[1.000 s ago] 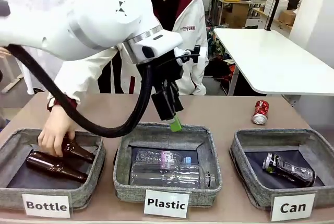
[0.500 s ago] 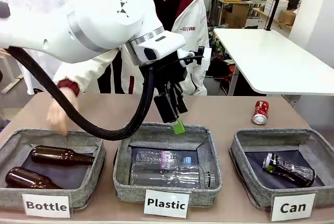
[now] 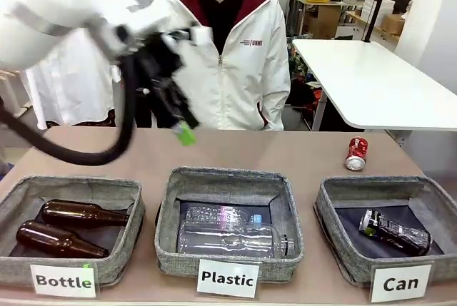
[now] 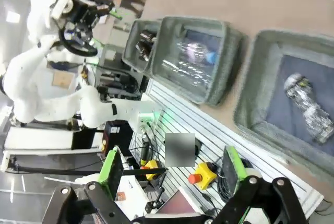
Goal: Sort the can waste into the basket.
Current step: Pick up the can waste from the table and place it in the right Fabric basket.
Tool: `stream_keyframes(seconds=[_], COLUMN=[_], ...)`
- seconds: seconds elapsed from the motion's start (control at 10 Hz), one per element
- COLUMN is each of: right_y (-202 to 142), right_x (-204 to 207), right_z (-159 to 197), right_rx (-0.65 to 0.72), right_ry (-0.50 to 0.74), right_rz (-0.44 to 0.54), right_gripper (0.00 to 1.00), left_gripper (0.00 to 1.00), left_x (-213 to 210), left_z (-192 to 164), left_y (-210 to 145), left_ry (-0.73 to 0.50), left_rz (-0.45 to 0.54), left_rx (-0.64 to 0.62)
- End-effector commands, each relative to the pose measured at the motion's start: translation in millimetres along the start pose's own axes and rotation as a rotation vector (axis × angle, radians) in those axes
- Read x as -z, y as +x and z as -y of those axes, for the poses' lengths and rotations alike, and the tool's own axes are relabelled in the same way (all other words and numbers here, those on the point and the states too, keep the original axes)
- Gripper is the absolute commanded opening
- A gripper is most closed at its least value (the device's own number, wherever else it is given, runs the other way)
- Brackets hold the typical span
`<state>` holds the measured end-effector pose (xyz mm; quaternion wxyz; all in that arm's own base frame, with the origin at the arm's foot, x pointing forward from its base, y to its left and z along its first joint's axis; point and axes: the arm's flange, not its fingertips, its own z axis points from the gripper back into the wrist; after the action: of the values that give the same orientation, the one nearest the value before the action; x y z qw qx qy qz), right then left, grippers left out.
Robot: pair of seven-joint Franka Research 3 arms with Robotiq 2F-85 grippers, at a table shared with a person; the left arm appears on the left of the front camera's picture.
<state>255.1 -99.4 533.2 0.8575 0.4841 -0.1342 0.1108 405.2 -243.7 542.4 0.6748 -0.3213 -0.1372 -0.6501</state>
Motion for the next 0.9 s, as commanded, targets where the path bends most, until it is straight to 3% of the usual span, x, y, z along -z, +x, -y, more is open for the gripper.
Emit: stream_keyframes(seconds=[0.0,0.2,0.3,0.5,0.8], right_y=[25.1,39.5,41.1,39.8,35.1], right_x=[51.1,93.7,110.3,131.2,125.2], right_z=[-21.2,-33.0,-33.3,-16.5,19.3], right_rx=[0.005,0.118,0.162,0.149,0.134], right_ry=[0.092,0.179,0.239,0.192,0.216], right_rz=[-0.001,0.044,0.017,-0.02,-0.013], right_gripper=[1.0,1.0,1.0,1.0,1.0], left_gripper=[1.0,1.0,1.0,1.0,1.0], left_x=[-41.7,-76.2,-83.0,-84.1,-70.0], left_z=[17.8,22.0,23.3,19.4,-7.1], left_y=[-81.7,-155.4,-192.4,-257.0,-294.4], left_ry=[-0.053,-0.078,-0.102,-0.163,-0.198], left_rz=[0.183,0.572,0.763,1.15,1.224], left_rx=[-0.162,-0.49,-0.641,-0.916,-1.149])
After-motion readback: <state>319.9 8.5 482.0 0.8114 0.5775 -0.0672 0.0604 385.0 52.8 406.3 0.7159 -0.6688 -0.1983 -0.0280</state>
